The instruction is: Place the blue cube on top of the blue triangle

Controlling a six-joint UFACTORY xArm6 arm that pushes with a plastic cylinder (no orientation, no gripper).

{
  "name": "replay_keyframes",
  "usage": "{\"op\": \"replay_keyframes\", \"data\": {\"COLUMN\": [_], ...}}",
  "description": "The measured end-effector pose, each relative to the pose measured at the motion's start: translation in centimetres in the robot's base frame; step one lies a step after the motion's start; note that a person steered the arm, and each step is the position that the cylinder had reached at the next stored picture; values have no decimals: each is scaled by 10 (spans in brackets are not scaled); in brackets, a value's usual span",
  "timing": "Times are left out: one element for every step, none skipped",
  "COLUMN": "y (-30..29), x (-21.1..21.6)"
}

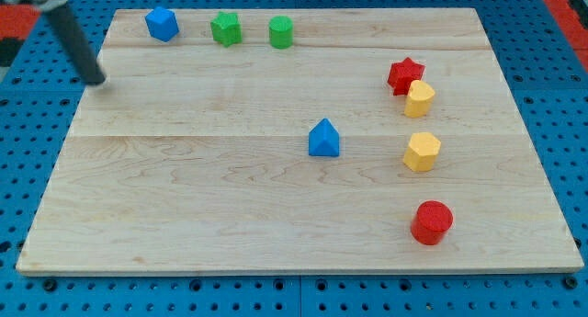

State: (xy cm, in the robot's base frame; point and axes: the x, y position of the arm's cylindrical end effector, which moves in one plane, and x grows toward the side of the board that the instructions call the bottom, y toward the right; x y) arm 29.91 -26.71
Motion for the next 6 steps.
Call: {"op": "replay_keyframes", "data": {"y": [-10, -10, 28, 78, 123, 113], "x": [-93, -107, -107, -108, -86, -49]}}
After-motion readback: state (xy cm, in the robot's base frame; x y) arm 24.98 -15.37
